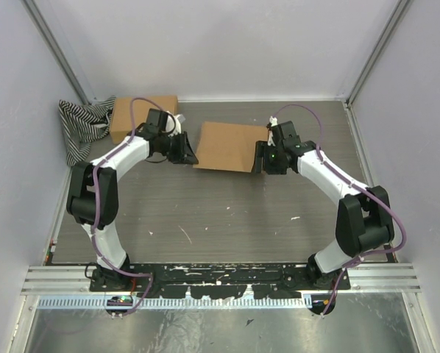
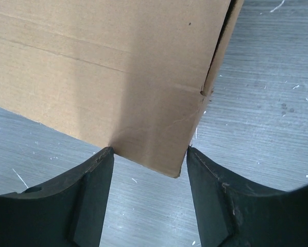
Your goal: Fold the paper box
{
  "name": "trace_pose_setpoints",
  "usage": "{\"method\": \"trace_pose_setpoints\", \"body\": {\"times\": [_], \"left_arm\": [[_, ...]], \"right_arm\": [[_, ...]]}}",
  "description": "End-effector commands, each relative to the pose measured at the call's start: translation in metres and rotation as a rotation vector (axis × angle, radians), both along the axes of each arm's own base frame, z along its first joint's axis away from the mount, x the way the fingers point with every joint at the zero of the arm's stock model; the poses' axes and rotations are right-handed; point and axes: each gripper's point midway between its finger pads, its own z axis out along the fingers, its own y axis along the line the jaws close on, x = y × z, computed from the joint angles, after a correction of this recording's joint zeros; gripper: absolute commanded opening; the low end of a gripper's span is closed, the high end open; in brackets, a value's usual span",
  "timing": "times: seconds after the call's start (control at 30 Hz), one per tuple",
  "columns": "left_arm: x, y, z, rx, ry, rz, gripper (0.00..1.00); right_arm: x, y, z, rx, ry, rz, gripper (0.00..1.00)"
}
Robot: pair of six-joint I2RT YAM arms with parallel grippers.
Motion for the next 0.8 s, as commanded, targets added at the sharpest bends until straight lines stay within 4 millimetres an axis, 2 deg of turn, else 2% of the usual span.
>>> {"method": "trace_pose_setpoints", "body": {"times": [0.0,0.17,0.53,0.77], "left_arm": [[-0.010,-0.007,0.027,-0.091,0.040,-0.033,0.30],[-0.013,-0.012,0.026,-0.120,0.066,-0.052,0.29],[-0.018,-0.020,0.029,-0.188,0.096,-0.082,0.26],[-0.024,-0.017,0.014,-0.172,0.134,-0.083,0.26]], "right_arm": [[0.000,0.004,0.009,0.036,0.039,0.001,0.64],[-0.005,0.006,0.001,0.079,0.093,0.026,0.64],[-0.003,0.008,0.007,0.093,0.086,0.027,0.64],[0.001,0.005,0.010,0.070,0.076,0.019,0.64]]}}
